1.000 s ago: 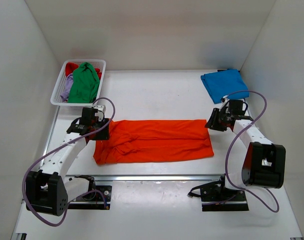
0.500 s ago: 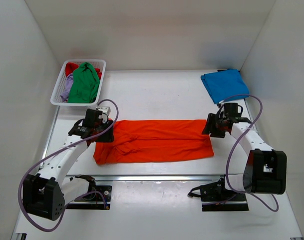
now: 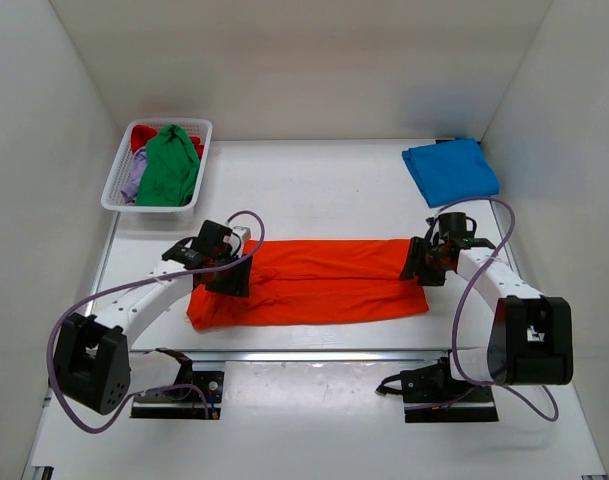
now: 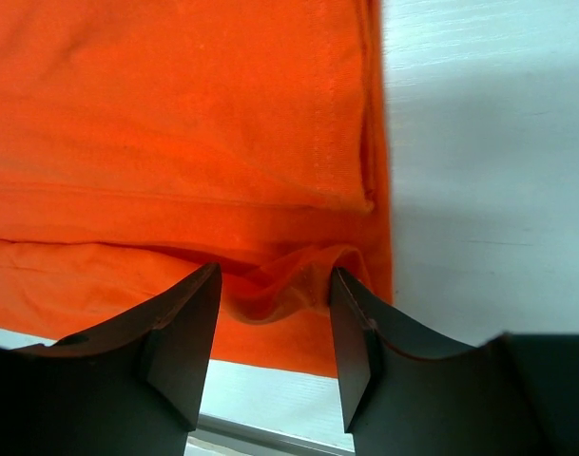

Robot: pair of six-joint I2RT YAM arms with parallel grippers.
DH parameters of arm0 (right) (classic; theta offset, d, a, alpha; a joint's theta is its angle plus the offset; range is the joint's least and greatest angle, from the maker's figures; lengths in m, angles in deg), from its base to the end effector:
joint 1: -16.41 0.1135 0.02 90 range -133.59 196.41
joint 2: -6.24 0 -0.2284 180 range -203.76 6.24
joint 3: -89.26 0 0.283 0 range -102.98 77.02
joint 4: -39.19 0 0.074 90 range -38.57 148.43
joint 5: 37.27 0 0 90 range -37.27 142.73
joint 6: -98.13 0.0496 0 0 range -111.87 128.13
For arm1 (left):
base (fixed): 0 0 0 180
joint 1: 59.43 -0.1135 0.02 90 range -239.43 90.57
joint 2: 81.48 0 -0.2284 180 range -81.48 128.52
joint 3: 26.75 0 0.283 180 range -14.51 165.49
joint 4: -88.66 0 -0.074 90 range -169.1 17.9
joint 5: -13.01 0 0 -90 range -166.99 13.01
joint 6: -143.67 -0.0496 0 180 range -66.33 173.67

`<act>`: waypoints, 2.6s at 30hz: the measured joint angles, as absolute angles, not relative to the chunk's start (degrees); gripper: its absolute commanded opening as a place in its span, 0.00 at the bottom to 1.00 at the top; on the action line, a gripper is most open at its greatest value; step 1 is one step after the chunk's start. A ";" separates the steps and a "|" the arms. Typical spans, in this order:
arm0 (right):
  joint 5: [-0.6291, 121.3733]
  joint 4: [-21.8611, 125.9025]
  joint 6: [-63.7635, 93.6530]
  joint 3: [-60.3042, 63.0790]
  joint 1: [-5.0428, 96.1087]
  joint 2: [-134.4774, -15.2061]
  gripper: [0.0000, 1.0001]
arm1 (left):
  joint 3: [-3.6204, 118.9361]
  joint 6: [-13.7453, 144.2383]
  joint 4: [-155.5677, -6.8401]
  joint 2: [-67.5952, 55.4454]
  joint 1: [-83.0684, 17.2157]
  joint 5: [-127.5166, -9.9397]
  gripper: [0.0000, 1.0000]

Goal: Fold and stack the t-shirts
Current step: Fold the other side of the tshirt into a rectangle

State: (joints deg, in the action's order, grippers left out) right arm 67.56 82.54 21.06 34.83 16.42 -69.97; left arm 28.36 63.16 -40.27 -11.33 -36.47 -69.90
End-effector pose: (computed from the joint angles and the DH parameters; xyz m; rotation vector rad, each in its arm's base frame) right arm 0.2796 0.0127 0.1197 0.2276 2.7014 0.4178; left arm 0.2422 -0.1093 0.1422 0.3592 2.7339 -0.3270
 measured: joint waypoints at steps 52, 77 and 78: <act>68.81 83.19 21.45 33.06 13.71 -70.01 0.00 | 34.31 67.86 -43.75 0.10 -33.95 -67.47 0.00; 63.95 83.54 18.59 26.02 13.95 -72.81 0.43 | 47.27 65.66 -44.45 7.66 -39.46 -70.66 0.48; 64.09 83.39 18.37 25.76 14.06 -72.46 0.43 | 47.18 65.87 -44.23 6.66 -39.42 -70.60 0.45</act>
